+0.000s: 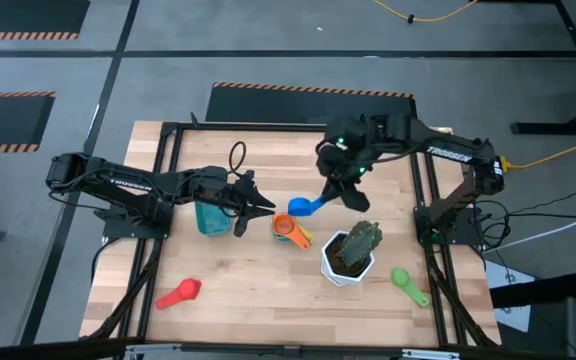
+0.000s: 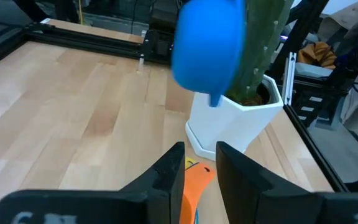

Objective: Nest measuring cups in basket
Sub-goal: Stack the blue measuring cup on top of the orange measuring cup

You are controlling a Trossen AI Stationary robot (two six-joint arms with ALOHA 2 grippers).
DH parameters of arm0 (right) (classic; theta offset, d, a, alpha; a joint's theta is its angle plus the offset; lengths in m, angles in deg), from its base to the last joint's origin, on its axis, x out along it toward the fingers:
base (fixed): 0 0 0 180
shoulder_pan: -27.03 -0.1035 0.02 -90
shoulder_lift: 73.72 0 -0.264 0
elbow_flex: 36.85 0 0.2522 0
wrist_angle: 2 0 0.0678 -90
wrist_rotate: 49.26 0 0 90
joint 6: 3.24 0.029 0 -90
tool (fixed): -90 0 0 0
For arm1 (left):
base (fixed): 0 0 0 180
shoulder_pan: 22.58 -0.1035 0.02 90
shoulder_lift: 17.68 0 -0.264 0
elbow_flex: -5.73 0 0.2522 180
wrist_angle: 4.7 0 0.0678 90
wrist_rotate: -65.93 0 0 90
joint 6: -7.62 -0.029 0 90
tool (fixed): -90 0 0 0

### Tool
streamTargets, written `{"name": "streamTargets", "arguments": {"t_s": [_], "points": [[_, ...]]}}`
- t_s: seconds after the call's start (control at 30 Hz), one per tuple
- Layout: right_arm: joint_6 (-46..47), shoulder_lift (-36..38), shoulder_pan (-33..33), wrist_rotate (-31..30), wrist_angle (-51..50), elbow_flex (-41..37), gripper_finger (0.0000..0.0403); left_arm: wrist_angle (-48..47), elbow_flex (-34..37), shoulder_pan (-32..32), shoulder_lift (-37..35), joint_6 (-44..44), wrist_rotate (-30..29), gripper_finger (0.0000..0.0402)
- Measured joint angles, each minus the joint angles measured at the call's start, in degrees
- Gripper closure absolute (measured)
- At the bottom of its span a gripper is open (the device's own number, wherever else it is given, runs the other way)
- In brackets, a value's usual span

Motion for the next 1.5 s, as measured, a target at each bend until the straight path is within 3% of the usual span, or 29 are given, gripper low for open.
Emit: {"name": "streamTargets", "arguments": {"t_s": [0.17, 0.33, 0.43, 0.8, 1.03, 1.5], "points": [[-1.83, 3.51, 4.35, 6.41, 12.43, -14.36, 0.0397, -0.02, 0.0, 0.0, 0.0, 0.0, 0.03, 0.0319], [9.35, 4.96, 8.64, 18.8, 34.12, -31.15, 0.039, -0.02, 0.0, 0.0, 0.0, 0.01, 0.05, 0.0317], [15.35, 4.8, 10.87, 21.06, 44.23, -37.46, 0.0392, -0.02, 0.0, 0.0, 0.0, 0.0, 0.05, 0.0317], [35.03, 4.69, 12.29, 21.71, 70.14, -51.19, 0.0393, -0.02, 0.02, 0.02, 0.0, 0.0, -1.75, 0.032], [42.02, 4.69, 10.78, 16.17, 83.04, -58.35, 0.0393, -0.02, 0.07, 0.02, 0.0, 0.0, -3.65, 0.032], [42.89, 1.4, 6.06, 12.69, 87.86, -60.09, 0.0393, -0.02, 0.07, 0.0, 0.0, 0.0, -4.32, 0.0321]]}}
